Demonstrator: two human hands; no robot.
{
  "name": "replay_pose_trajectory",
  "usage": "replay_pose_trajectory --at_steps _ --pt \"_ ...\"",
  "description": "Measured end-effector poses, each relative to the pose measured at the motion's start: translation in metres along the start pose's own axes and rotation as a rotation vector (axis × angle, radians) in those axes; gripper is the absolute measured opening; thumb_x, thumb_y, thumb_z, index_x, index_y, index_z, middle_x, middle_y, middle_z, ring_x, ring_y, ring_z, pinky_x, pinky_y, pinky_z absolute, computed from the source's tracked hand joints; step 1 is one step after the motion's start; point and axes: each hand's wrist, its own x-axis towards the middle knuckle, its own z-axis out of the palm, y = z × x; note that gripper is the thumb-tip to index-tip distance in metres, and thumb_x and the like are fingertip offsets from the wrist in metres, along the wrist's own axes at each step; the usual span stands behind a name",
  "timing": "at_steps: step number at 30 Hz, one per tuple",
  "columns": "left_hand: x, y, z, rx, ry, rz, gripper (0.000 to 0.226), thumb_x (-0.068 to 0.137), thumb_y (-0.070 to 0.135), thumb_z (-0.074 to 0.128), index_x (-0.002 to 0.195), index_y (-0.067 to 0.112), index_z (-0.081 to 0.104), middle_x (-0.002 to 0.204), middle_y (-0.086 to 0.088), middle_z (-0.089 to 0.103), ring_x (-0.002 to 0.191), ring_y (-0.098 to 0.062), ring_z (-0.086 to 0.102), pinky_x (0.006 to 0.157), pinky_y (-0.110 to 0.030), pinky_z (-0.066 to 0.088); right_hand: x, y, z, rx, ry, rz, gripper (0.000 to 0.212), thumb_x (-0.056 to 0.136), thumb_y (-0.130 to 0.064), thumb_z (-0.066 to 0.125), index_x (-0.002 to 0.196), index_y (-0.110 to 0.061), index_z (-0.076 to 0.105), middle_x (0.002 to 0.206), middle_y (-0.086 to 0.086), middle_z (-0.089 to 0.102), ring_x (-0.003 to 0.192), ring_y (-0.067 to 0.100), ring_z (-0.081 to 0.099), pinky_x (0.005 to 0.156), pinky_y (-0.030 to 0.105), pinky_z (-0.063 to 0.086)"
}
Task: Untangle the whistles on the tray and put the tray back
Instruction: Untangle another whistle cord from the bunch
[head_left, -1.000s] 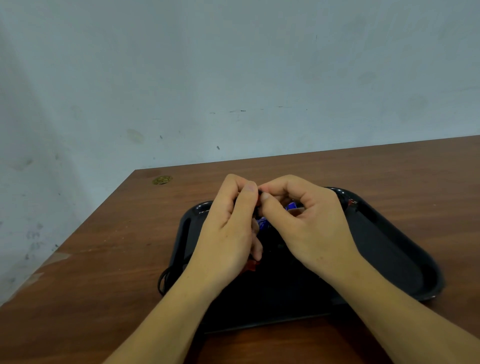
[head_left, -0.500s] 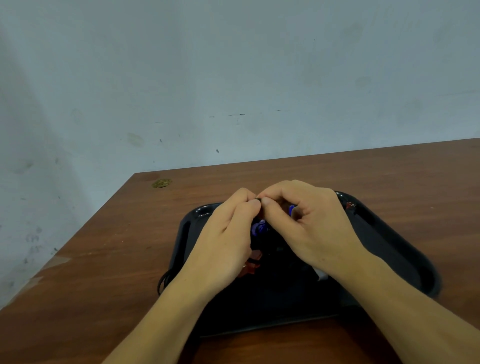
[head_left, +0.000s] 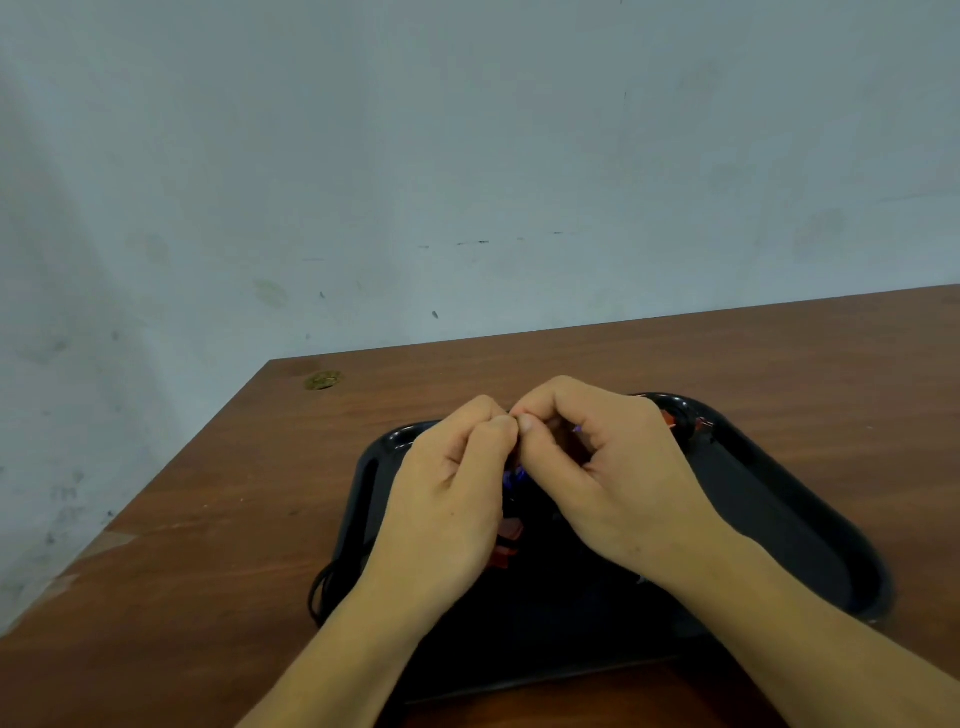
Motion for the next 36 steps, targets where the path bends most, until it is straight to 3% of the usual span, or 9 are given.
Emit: replay_pose_trajectory --at_steps 4,8,11,17,22,26,28,32,36 --pt "-0.001 -0.001 0.001 0.006 0.073 0.035 0.035 0.086 0.035 0.048 0.062 0.013 0.037 0.055 0.006 0.034 0.051 -0.013 0.033 0.052 -0.037 0.030 -0.001 -0.003 0.005 0.061 0.019 0.072 0.018 0.092 -0.032 0.052 0.084 -0.024 0.066 0.071 -0.011 0.064 0.065 0.012 0.060 0.055 0.014 0.043" --pt "-0.001 0.000 0.003 0.026 0.118 0.063 0.040 0.082 0.040 0.049 0.063 0.006 0.041 0.054 0.000 0.038 0.050 -0.015 0.036 0.049 -0.035 0.031 -0.001 -0.007 0.009 0.126 0.021 0.153 0.016 0.093 -0.030 0.055 0.083 -0.024 0.066 0.074 -0.004 0.067 0.067 0.015 0.063 0.060 0.032 0.051" --pt "-0.002 0.001 0.003 0.033 0.131 0.062 0.041 0.083 0.042 0.048 0.065 0.006 0.040 0.054 0.001 0.037 0.050 -0.014 0.035 0.048 -0.033 0.030 -0.002 -0.010 0.010 0.164 0.019 0.191 0.017 0.095 -0.024 0.057 0.082 -0.022 0.067 0.075 -0.002 0.068 0.070 0.017 0.063 0.065 0.035 0.051" --pt "-0.003 0.003 0.002 0.074 0.136 0.090 0.041 0.093 0.031 0.047 0.068 -0.001 0.040 0.060 -0.016 0.037 0.053 -0.025 0.034 0.049 -0.042 0.031 -0.004 -0.016 0.012 0.231 0.037 0.270 0.016 0.094 -0.017 0.058 0.083 -0.017 0.069 0.075 0.000 0.069 0.070 0.022 0.064 0.067 0.039 0.054" --pt "-0.001 0.002 0.002 0.107 0.156 0.076 0.042 0.103 0.016 0.046 0.062 0.006 0.044 0.054 -0.001 0.041 0.052 -0.012 0.038 0.049 -0.030 0.034 -0.007 -0.019 0.021 0.243 0.083 0.320 0.017 0.096 -0.021 0.057 0.083 -0.020 0.068 0.071 -0.005 0.069 0.062 0.010 0.063 0.055 0.020 0.052" --pt "0.002 -0.002 0.000 0.017 0.181 -0.024 0.043 0.103 0.022 0.045 0.065 0.001 0.045 0.057 -0.018 0.044 0.051 -0.033 0.041 0.048 -0.044 0.036 -0.006 -0.022 0.028 0.298 0.094 0.344 0.018 0.099 -0.021 0.056 0.085 -0.021 0.068 0.071 -0.013 0.069 0.062 0.000 0.063 0.058 0.010 0.046" --pt "0.004 -0.003 0.000 -0.039 0.181 -0.069 0.044 0.102 0.025 0.045 0.071 -0.007 0.044 0.060 -0.029 0.043 0.051 -0.043 0.038 0.045 -0.048 0.036 -0.005 -0.022 0.029 0.372 0.102 0.346 0.017 0.098 -0.022 0.060 0.085 -0.017 0.070 0.074 -0.007 0.071 0.062 0.000 0.064 0.058 0.009 0.046" --pt "0.003 0.003 0.005 -0.086 0.199 -0.111 0.045 0.104 0.020 0.044 0.068 -0.005 0.033 0.058 -0.015 0.028 0.052 -0.025 0.023 0.048 -0.040 0.019 -0.004 -0.018 0.028 0.450 0.122 0.358 0.019 0.098 -0.017 0.061 0.082 -0.012 0.070 0.070 0.002 0.069 0.060 0.008 0.061 0.053 0.017 0.048" --pt "-0.001 0.003 0.005 0.071 0.188 0.000 0.049 0.107 0.027 0.042 0.062 0.008 0.039 0.053 -0.010 0.036 0.050 -0.017 0.035 0.051 -0.042 0.035 -0.002 -0.019 0.028 0.465 0.140 0.347 0.022 0.099 -0.012 0.058 0.079 -0.011 0.067 0.064 -0.002 0.062 0.055 0.005 0.054 0.050 0.017 0.045"
